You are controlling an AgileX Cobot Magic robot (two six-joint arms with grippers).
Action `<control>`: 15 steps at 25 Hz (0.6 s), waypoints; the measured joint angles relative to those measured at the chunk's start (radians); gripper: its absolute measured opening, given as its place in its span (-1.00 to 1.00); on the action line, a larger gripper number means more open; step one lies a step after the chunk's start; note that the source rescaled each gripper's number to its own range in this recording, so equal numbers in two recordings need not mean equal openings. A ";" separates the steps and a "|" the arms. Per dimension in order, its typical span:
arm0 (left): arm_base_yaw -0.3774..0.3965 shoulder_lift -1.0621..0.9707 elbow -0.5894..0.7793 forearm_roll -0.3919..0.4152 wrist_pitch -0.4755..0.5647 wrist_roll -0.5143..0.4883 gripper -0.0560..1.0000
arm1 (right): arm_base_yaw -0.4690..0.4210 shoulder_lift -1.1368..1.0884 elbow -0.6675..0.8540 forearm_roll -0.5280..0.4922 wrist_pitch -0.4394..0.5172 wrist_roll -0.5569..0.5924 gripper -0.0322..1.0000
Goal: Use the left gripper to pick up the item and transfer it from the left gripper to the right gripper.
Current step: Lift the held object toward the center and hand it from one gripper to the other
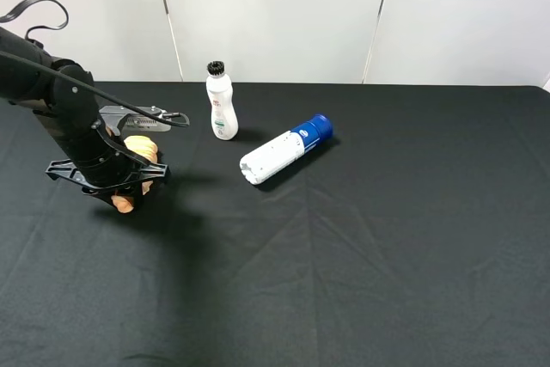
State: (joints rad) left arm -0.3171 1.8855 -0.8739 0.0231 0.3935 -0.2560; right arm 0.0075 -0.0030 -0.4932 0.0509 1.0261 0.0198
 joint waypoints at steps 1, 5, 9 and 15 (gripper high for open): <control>0.000 0.000 0.000 0.000 0.005 0.000 -0.71 | 0.000 0.000 0.000 0.000 0.000 0.000 1.00; 0.000 0.000 -0.015 -0.004 0.067 0.001 -0.76 | 0.000 0.000 0.000 0.000 0.000 0.000 1.00; 0.000 -0.013 -0.039 -0.004 0.135 0.001 -0.79 | 0.000 0.000 0.000 0.000 0.000 0.000 1.00; 0.000 -0.123 -0.040 -0.004 0.176 0.005 -0.80 | 0.000 0.000 0.000 0.000 0.000 0.000 1.00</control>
State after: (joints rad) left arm -0.3171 1.7627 -0.9143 0.0188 0.5698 -0.2514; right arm 0.0075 -0.0030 -0.4932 0.0509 1.0261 0.0198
